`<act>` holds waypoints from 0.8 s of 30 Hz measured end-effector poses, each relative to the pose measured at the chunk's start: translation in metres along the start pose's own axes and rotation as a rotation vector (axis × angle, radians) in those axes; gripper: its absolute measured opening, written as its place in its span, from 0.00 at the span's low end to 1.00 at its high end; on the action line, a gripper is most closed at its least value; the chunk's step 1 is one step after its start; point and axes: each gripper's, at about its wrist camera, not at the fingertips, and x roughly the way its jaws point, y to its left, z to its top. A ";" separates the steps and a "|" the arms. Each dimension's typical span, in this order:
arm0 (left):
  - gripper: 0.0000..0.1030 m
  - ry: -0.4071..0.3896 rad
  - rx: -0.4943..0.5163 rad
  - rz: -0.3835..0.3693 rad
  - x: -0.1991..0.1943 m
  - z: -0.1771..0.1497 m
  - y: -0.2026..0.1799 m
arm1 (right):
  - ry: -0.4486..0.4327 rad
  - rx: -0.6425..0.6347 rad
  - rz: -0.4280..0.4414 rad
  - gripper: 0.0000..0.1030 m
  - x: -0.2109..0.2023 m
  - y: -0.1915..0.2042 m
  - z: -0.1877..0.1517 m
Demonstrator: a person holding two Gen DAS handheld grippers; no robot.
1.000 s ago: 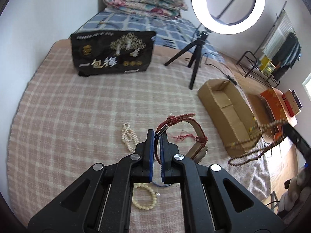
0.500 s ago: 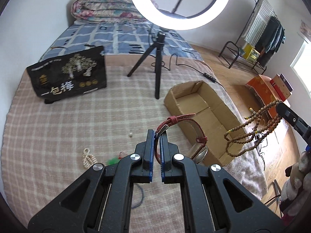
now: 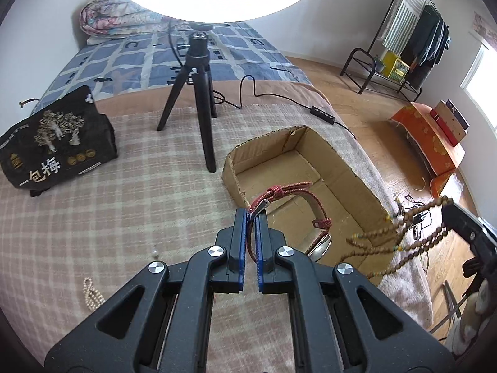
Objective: Organize jewelry
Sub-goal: 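Carry mala and watch into the cardboard box and open both grippers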
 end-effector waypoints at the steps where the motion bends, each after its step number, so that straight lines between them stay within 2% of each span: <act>1: 0.03 0.004 0.000 0.000 0.006 0.002 -0.002 | 0.009 0.001 -0.004 0.04 0.003 -0.002 -0.002; 7: 0.03 0.027 -0.016 -0.001 0.031 0.011 -0.011 | 0.054 0.017 -0.023 0.04 0.016 -0.014 -0.010; 9: 0.03 0.030 -0.027 -0.022 0.038 0.014 -0.013 | 0.064 0.022 -0.027 0.04 0.018 -0.018 -0.012; 10: 0.04 0.031 -0.032 -0.029 0.040 0.015 -0.014 | 0.068 0.026 -0.023 0.05 0.019 -0.019 -0.013; 11: 0.09 0.031 -0.034 -0.029 0.042 0.016 -0.016 | 0.070 0.031 -0.019 0.07 0.020 -0.020 -0.014; 12: 0.13 0.032 -0.036 -0.032 0.043 0.016 -0.017 | 0.071 0.036 -0.020 0.10 0.020 -0.022 -0.015; 14: 0.17 0.024 -0.028 -0.031 0.043 0.018 -0.018 | 0.073 0.039 -0.023 0.40 0.020 -0.022 -0.016; 15: 0.17 0.016 -0.019 -0.020 0.041 0.018 -0.019 | 0.071 0.039 -0.028 0.44 0.019 -0.022 -0.017; 17: 0.17 0.012 -0.009 -0.014 0.039 0.017 -0.019 | 0.071 0.035 -0.032 0.48 0.019 -0.021 -0.017; 24: 0.17 -0.014 -0.008 0.010 0.021 0.012 -0.009 | 0.076 0.039 -0.025 0.49 0.019 -0.017 -0.017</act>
